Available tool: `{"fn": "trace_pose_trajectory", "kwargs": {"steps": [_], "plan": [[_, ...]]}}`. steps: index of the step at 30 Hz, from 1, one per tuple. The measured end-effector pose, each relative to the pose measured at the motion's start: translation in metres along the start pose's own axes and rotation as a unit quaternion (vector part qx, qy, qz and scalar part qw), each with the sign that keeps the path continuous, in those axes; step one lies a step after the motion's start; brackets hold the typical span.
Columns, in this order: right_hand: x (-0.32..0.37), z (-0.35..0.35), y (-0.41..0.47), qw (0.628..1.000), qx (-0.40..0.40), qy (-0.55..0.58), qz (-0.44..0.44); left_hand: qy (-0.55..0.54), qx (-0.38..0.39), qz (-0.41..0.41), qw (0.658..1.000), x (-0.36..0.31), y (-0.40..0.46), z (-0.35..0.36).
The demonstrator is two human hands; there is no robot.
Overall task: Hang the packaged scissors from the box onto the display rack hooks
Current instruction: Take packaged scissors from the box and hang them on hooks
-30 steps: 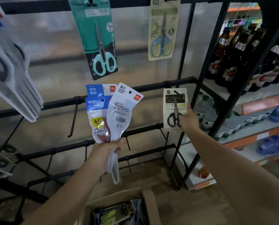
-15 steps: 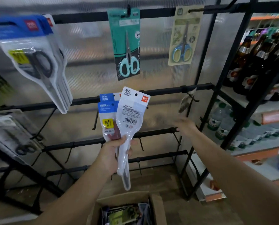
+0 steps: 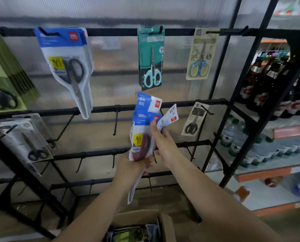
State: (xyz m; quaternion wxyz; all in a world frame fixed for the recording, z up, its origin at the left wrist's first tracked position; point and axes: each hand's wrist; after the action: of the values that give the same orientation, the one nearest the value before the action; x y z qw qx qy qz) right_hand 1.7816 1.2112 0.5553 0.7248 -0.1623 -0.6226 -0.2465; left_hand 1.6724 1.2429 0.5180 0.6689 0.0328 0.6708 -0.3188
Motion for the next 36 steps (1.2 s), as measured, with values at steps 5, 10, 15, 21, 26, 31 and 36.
{"fn": "trace_pose_trajectory", "kwargs": {"steps": [5,10,15,21,26,31,36], "plan": [[0.013,0.022,0.009,0.998,-0.042,-0.015,0.046,0.003,0.02,0.045,0.999,-0.002,-0.013,-0.025],[0.017,0.041,0.013,0.991,-0.012,0.13,0.037,-0.017,0.02,0.047,0.999,-0.008,-0.023,-0.063],[0.032,0.072,0.017,0.994,0.003,0.091,-0.053,-0.071,-0.018,0.063,0.995,-0.026,-0.033,-0.109],[0.069,0.135,0.026,0.99,0.015,0.098,-0.104,-0.104,-0.057,0.107,0.987,-0.058,-0.043,-0.161],[0.106,0.171,0.032,0.977,0.046,0.079,-0.193,-0.108,-0.064,0.145,0.981,-0.08,-0.051,-0.185],[0.121,0.198,0.044,0.979,0.03,0.069,-0.189,-0.096,-0.052,0.13,0.985,-0.087,-0.047,-0.204],[0.109,0.208,0.053,0.983,0.0,0.091,-0.157,-0.093,-0.041,0.133,0.986,-0.093,-0.042,-0.213]]}}
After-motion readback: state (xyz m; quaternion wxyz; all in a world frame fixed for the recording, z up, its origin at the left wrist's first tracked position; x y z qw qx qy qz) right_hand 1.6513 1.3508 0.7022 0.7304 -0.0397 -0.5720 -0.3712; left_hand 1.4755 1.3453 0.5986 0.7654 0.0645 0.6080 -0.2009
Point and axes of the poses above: each hand's wrist, its own y-axis towards the middle knuckle, its own z-axis out of the palm, x = y × z, and after that the axes turned 15 degrees about -z, right-handed
